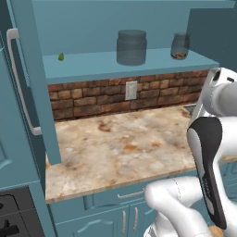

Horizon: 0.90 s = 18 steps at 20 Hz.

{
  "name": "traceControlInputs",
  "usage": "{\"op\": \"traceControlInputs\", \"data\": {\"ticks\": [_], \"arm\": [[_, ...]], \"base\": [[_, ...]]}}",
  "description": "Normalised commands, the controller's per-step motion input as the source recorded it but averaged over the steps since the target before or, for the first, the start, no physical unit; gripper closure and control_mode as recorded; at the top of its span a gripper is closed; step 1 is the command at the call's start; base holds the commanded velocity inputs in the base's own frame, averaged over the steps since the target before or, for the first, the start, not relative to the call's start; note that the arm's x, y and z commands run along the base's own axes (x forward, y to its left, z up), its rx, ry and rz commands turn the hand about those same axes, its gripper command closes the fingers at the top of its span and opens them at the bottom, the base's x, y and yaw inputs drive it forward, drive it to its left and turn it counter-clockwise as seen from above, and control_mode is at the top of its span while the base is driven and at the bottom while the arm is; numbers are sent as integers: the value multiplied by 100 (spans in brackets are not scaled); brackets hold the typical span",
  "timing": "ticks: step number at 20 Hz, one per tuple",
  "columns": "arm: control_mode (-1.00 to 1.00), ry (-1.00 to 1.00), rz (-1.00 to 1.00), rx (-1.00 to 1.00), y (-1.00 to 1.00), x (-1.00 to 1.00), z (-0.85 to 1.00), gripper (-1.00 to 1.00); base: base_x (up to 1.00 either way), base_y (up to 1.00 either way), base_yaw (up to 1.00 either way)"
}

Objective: Pick the jar and jar from the dining table and place them in the open cabinet. Close the cabinet after placing the objects.

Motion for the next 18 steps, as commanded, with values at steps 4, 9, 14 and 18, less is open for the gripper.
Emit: {"op": "traceControlInputs", "data": {"ticks": [4,9,14,18], "arm": [[-100,-7,7,-14,59,-33,-4,-100],[-100,-7,6,-16,57,-29,-11,-100],[-100,-1,5,-14,31,-8,-15,-100],[-100,-2,1,-9,11,-18,-26,-100]], "base": [[0,0,0],[0,0,0],[0,0,0],[0,0,0]]}}
